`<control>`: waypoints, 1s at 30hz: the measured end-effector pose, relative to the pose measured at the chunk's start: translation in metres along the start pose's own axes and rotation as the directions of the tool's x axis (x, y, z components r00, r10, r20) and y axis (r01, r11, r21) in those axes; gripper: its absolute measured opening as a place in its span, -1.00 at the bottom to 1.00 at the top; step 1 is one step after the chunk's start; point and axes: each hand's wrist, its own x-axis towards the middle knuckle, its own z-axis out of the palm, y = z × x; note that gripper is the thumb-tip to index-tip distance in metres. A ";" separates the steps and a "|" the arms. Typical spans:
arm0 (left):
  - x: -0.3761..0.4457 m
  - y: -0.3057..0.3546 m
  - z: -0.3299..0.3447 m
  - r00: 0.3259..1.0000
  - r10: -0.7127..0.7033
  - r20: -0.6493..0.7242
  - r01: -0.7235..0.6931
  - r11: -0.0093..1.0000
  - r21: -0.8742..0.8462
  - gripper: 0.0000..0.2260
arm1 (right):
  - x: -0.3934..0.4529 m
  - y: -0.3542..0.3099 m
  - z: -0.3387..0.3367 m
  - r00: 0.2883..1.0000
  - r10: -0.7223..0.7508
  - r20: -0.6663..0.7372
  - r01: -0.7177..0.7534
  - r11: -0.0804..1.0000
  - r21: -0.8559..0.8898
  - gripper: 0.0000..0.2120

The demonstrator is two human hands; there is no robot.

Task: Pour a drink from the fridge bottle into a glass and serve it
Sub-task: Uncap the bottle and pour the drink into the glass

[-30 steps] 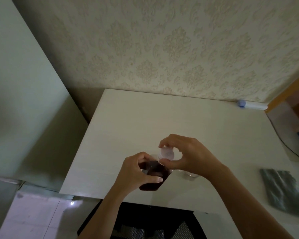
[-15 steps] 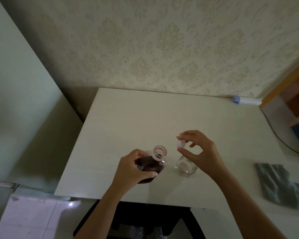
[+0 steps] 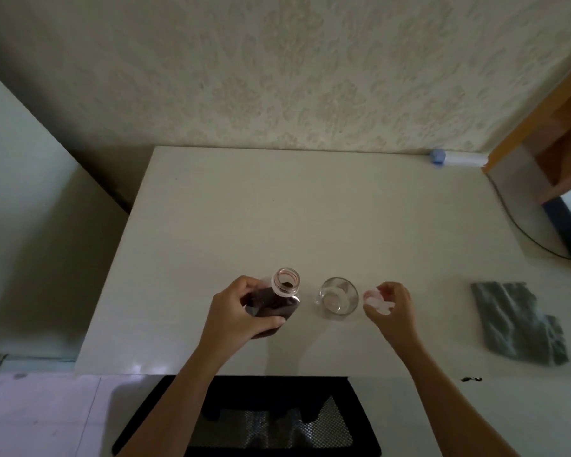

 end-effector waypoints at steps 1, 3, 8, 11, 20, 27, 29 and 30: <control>0.001 -0.001 0.001 1.000 -0.005 -0.002 0.005 1.000 0.004 -0.50 | 0.000 0.005 0.001 1.000 0.012 -0.010 -0.013 1.000 -0.021 -0.61; 0.002 -0.004 0.003 1.000 -0.011 -0.003 0.011 1.000 0.021 -0.52 | -0.001 0.013 0.003 1.000 0.026 -0.013 -0.027 0.998 -0.052 -0.61; 0.003 -0.008 0.003 1.000 -0.017 0.003 0.017 0.998 0.059 -0.53 | -0.002 0.027 0.006 0.995 0.095 0.038 -0.090 0.990 -0.104 -0.53; 0.003 -0.008 0.004 1.000 -0.026 -0.007 0.026 0.998 0.060 -0.53 | -0.002 0.031 0.007 0.995 0.084 0.059 -0.072 0.979 -0.191 -0.51; 0.004 -0.012 0.002 0.998 -0.044 -0.034 0.045 0.998 0.054 -0.52 | -0.001 0.000 0.002 0.958 -0.115 0.262 0.231 0.851 -0.471 -0.19; 0.009 -0.013 0.004 1.000 -0.010 -0.012 0.011 0.992 0.126 -0.52 | 0.000 -0.022 0.029 0.890 -0.165 0.426 0.289 0.925 -0.245 -0.02; 0.011 -0.011 0.006 1.000 -0.002 -0.008 0.003 0.987 0.163 -0.52 | -0.001 -0.027 0.035 0.908 -0.125 0.401 0.233 0.944 -0.234 -0.11; 0.013 -0.011 0.006 1.000 0.005 -0.007 -0.004 0.982 0.190 -0.51 | 0.000 -0.029 0.036 0.916 -0.114 0.385 0.217 0.947 -0.236 -0.16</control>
